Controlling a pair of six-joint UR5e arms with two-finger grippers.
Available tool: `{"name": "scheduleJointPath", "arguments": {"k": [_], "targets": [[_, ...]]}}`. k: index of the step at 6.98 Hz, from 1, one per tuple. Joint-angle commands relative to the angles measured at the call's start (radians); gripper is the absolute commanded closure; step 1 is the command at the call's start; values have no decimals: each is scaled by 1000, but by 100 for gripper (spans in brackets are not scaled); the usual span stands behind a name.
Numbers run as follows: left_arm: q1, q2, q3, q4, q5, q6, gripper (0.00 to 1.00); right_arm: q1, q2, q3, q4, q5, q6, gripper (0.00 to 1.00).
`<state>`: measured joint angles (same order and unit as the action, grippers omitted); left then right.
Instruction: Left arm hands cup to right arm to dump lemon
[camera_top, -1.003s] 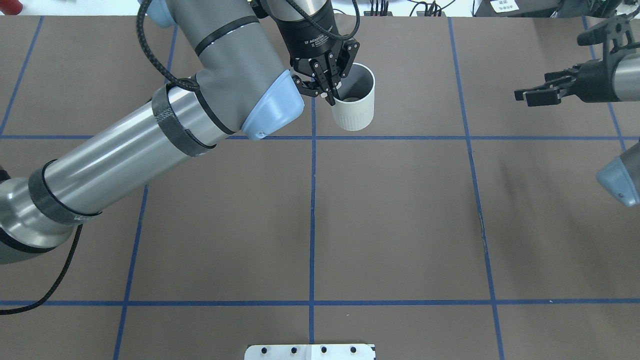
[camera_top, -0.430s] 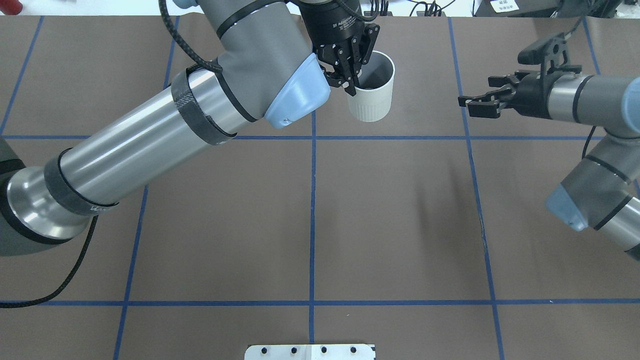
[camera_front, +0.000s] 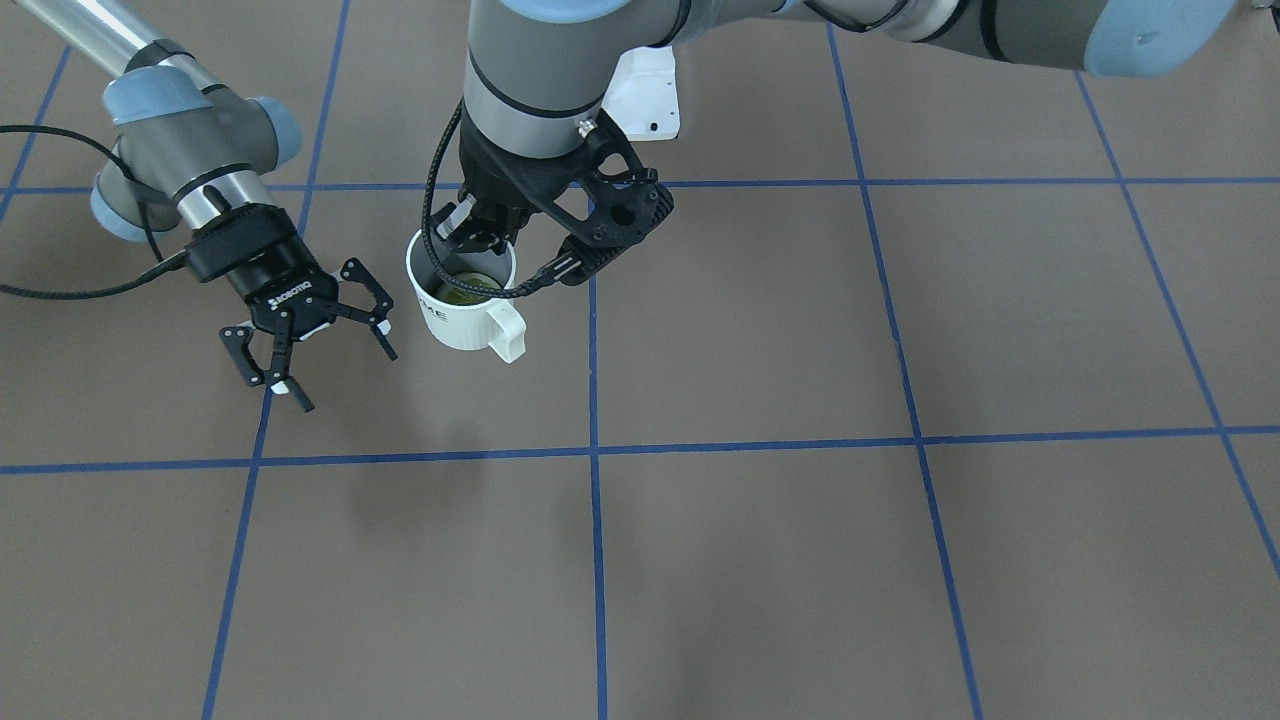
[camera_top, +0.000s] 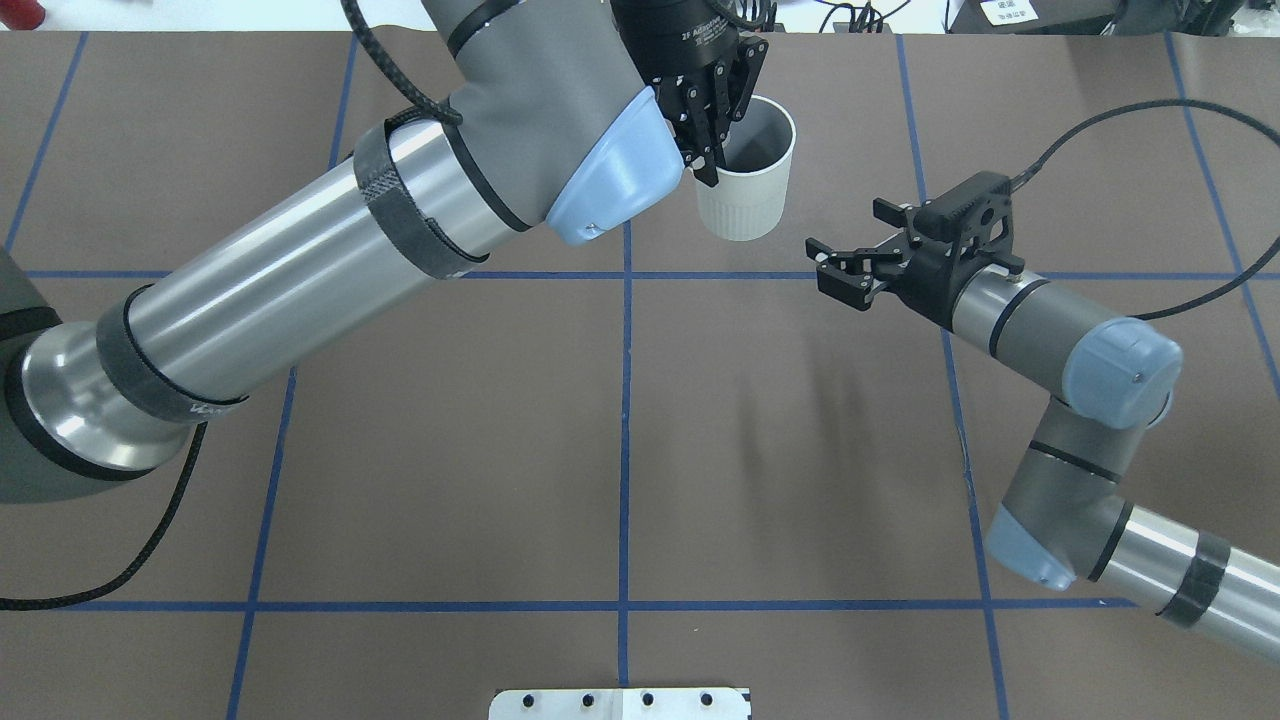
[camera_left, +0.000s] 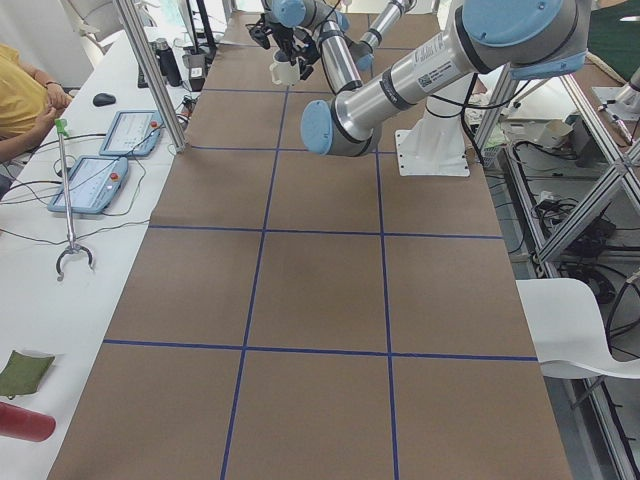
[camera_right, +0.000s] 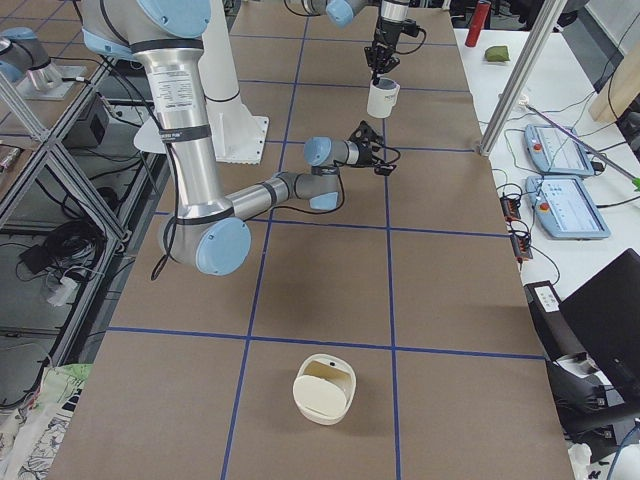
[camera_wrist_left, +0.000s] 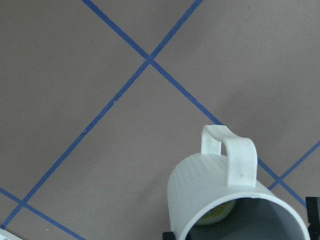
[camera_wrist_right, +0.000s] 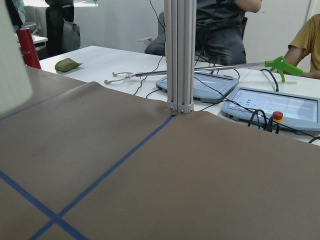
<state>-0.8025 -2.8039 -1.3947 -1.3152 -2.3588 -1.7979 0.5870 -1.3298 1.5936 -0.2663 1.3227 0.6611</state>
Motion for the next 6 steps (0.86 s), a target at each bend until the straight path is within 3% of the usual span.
{"name": "scheduleJointPath", "arguments": {"k": [1, 4, 6], "targets": [[-7, -3, -36, 58, 1, -1, 100, -79, 37, 2, 6, -150, 0, 1], [-33, 7, -70, 128, 4, -1, 100, -208, 98, -6, 4, -363, -9, 4], [-30, 9, -57, 126, 30, 0, 100, -217, 145, -7, -5, -373, -11, 4]]}}
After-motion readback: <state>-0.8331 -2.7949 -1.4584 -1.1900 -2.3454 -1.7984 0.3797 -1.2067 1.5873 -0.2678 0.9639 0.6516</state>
